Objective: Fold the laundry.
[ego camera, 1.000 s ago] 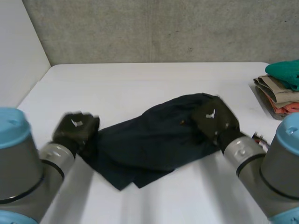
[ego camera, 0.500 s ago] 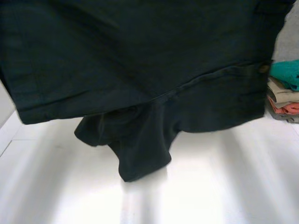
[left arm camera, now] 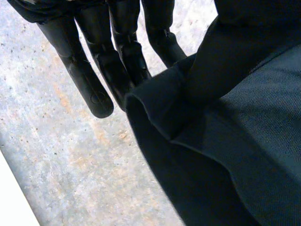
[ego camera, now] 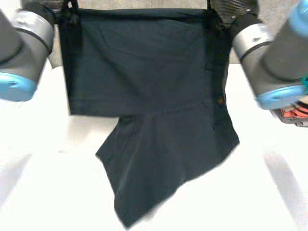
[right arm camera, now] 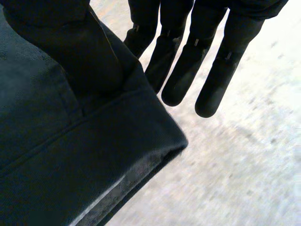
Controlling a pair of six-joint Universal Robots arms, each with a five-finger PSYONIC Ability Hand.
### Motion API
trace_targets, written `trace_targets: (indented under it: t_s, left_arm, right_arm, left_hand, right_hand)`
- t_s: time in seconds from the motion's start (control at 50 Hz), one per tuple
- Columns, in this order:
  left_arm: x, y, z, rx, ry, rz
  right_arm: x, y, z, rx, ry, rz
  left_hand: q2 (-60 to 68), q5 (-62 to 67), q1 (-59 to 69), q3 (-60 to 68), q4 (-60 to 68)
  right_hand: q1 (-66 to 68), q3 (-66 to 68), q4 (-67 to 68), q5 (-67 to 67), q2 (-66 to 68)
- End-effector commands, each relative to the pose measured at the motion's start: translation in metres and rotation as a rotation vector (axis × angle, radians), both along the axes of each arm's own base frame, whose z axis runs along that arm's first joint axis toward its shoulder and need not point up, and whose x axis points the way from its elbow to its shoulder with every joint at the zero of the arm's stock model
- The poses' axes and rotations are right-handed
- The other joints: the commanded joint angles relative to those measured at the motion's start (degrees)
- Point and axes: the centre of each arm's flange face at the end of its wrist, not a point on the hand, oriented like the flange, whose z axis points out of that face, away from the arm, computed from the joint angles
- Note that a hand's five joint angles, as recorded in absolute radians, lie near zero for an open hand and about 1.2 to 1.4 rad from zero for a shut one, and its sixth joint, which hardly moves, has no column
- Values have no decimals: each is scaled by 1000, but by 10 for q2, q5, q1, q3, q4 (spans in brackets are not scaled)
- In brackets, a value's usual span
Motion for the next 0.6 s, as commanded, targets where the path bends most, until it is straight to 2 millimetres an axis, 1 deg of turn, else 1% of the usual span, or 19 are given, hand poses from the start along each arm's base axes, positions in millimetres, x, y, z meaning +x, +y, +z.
trace_targets:
  t_s: [0.02, 0.04, 0.12, 0.16, 0.18, 0.24, 0.3, 0.32, 0.36, 0.38, 0.4, 0.42, 0.44, 0.46, 0.48, 0.5, 0.54, 0.56, 0.6]
  left_arm:
    - [-6, -76, -36, -95, 52, -28]
    - [-6, -79, -43, -76, 62, -33]
    - [-8, -78, -53, 3, 92, -40]
    - [-7, -70, -48, 18, 89, -33]
    - [-6, -66, -50, 39, 83, -26]
    - [-3, -49, -46, 77, 69, 0]
    - [-7, -17, -48, 143, 18, 18]
    - [-9, -1, -50, 170, -12, 17]
    - [-12, 21, -55, 212, -48, 9]
    - [-16, 43, -61, 254, -81, -13]
    - [-18, 55, -65, 282, -99, -26]
    - [-22, 72, -71, 318, -122, -52]
    - [-24, 82, -74, 335, -133, -68]
    - [-30, 106, -83, 383, -163, -111]
    - [-33, 120, -88, 406, -178, -135]
    - [-36, 141, -97, 444, -201, -172]
    - [-40, 154, -105, 468, -217, -200]
    - [-45, 168, -115, 491, -232, -231]
    - [-50, 177, -121, 503, -237, -250]
  right_arm:
    - [35, -54, -53, -218, -110, -2]
    - [38, -55, -61, -198, -97, 6]
    - [41, -53, -87, -60, -27, 19]
    - [37, -51, -88, -5, -5, 17]
    - [34, -47, -87, 29, 8, 16]
    - [23, -40, -78, 74, 36, 11]
    - [9, -26, -69, 139, 74, 6]
    - [1, -18, -67, 173, 103, 7]
    - [-8, -10, -66, 205, 141, 13]
    - [-16, 0, -68, 243, 189, 30]
    - [-20, 5, -71, 267, 222, 38]
    - [-24, 9, -73, 282, 245, 46]
    - [-29, 13, -76, 302, 274, 55]
    - [-37, 22, -84, 350, 331, 77]
    - [-42, 25, -87, 371, 358, 86]
    - [-49, 32, -97, 418, 409, 107]
    - [-55, 37, -108, 461, 459, 121]
    - [-61, 40, -118, 491, 506, 133]
    - [-66, 39, -130, 506, 545, 143]
  left_hand:
    - [-307, -287, -284, -304, -309]
    - [-588, -567, -565, -584, -589]
    - [-588, -567, -565, -584, -589]
    - [-588, -567, -565, -584, -589]
    - [-588, -567, -565, -584, -589]
    - [-588, -567, -565, -584, -589]
    - [-588, -567, -565, -584, -589]
    - [-588, -567, -565, -584, -589]
    - [-588, -567, -565, -584, -589]
    - [-588, -567, -565, -584, -589]
    - [-588, -567, -565, -584, -589]
    - [-588, -567, -565, -584, -589]
    - [-588, -567, -565, -584, -589]
    - [-553, -532, -530, -549, -554]
    - [-507, -486, -484, -504, -509]
    - [-465, -444, -442, -462, -467]
    - [-463, -442, -440, -459, -464]
    - [-463, -442, -440, -459, -464]
    - [-463, -442, -440, -459, -464]
  right_hand:
    - [-539, -580, -587, -578, -573]
    - [-539, -580, -587, -578, -573]
    - [-539, -580, -587, -578, -573]
    - [-539, -580, -587, -578, -573]
    - [-539, -580, -587, -578, -573]
    - [-539, -580, -587, -578, -573]
    - [-539, -580, -587, -578, -573]
    - [-539, -580, -587, -578, -573]
    - [-539, -580, -587, -578, -573]
    - [-539, -580, -587, -578, -573]
    - [-539, -580, -587, -578, -573]
    - [-539, -580, -587, -578, -573]
    - [-539, -580, -587, -578, -573]
    - [-539, -580, -587, -578, -573]
    - [-539, -580, -587, -578, -573]
    - [-539, -580, -587, -578, -573]
    - [-539, -580, -587, -578, -573]
    - [-489, -530, -537, -528, -523]
    - [-432, -472, -480, -471, -466]
